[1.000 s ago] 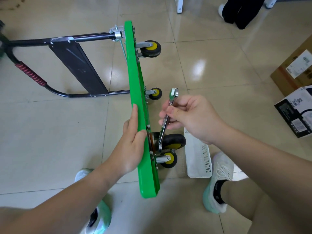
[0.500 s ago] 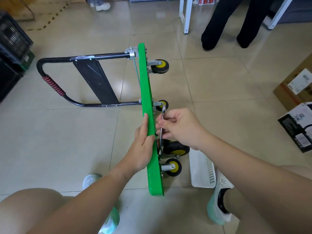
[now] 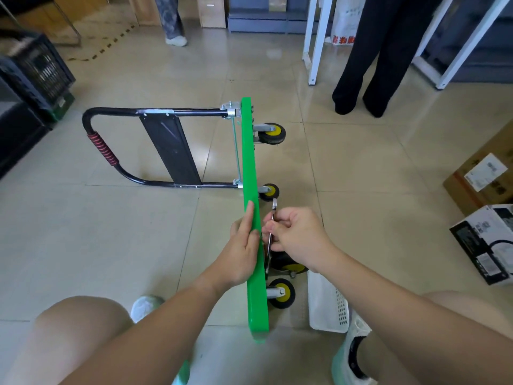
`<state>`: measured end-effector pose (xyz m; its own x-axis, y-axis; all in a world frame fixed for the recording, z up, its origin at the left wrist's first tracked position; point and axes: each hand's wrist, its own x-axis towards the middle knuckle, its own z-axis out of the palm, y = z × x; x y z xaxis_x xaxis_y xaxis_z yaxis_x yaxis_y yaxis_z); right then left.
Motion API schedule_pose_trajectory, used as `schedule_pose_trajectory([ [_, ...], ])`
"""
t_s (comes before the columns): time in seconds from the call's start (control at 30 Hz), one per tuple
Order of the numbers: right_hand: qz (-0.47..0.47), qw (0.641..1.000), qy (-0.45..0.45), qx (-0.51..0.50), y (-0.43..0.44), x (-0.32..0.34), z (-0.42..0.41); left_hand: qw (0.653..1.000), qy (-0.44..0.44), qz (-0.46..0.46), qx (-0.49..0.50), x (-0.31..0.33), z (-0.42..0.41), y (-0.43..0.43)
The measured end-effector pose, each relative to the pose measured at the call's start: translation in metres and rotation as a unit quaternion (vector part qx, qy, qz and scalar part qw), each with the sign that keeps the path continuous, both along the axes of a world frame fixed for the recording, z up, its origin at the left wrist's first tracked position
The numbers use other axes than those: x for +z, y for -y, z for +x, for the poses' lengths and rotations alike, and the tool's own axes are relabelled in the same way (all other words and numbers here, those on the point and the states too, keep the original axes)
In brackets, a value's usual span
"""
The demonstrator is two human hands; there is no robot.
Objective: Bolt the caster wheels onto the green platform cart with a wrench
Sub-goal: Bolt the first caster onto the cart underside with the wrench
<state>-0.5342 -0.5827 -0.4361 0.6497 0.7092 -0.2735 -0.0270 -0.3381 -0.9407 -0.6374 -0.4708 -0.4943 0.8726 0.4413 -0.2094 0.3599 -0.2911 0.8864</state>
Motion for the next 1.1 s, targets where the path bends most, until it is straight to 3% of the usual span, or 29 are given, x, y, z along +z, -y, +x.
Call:
schedule_pose_trajectory([
  [0.17, -0.014, 1.000, 0.000, 0.015, -0.001, 0.016, -0.001, 0.996, -0.001, -0.081, 0.023, 0.017, 0.001, 0.002],
  [0.27, -0.060, 0.996, 0.061, 0.026, -0.007, 0.024, -0.006, 0.990, 0.015, -0.123, 0.072, 0.026, 0.003, 0.016],
  [0.4, -0.072, 0.994, 0.079, 0.004, -0.011, 0.029, -0.009, 0.988, 0.071, -0.092, 0.098, 0.013, 0.003, 0.026],
  [0.67, -0.042, 0.997, 0.056, -0.027, 0.005, 0.026, -0.012, 0.987, 0.072, -0.070, 0.123, -0.005, 0.007, 0.017],
  [0.83, -0.040, 0.987, 0.149, 0.046, 0.011, 0.028, -0.027, 0.981, 0.092, -0.108, 0.133, -0.003, 0.011, 0.022],
  [1.1, 0.011, 0.993, 0.118, -0.012, 0.047, 0.016, -0.049, 0.984, 0.070, -0.075, 0.145, -0.007, 0.011, 0.020],
])
